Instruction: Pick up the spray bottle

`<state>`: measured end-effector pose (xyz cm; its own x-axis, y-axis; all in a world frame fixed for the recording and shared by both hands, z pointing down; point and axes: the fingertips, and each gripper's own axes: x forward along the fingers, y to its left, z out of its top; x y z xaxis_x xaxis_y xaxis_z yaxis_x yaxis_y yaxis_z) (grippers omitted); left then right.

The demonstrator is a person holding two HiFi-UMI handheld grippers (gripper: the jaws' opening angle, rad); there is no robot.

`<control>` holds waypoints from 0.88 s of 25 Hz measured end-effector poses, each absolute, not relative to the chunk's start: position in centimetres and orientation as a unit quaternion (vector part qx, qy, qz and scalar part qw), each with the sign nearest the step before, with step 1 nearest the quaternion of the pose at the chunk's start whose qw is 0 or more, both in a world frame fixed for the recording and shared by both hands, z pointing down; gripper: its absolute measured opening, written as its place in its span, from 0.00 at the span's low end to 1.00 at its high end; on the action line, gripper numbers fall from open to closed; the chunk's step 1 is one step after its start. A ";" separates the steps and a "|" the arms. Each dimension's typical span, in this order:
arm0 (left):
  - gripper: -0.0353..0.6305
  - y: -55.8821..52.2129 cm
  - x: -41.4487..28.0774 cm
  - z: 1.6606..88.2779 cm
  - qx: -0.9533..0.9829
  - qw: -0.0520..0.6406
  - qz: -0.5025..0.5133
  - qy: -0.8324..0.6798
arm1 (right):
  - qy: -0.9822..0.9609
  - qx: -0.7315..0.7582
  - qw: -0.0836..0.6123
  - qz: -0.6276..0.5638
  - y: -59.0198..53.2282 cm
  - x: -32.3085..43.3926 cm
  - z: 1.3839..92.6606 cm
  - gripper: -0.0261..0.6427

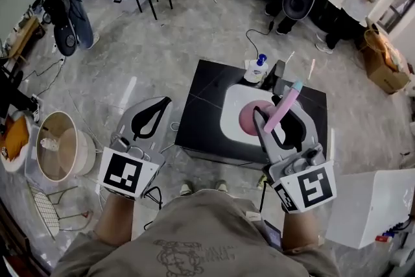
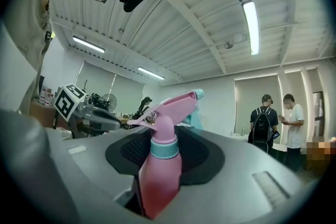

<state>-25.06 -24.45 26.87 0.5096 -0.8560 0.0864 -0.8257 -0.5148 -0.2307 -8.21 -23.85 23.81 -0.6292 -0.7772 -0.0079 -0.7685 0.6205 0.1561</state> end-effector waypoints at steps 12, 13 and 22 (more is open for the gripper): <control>0.05 -22.7 -26.0 32.7 -0.859 0.023 -0.141 0.492 | -0.895 0.436 0.090 -0.025 -22.3 -7.9 30.8 0.30; 0.05 -22.6 -26.2 33.3 -0.857 0.015 -0.145 0.494 | -0.896 0.433 0.100 -0.021 -22.1 -8.0 31.6 0.30; 0.05 -22.1 -26.2 35.3 -0.856 -0.001 -0.157 0.493 | -0.898 0.425 0.111 0.007 -21.9 -8.2 34.0 0.30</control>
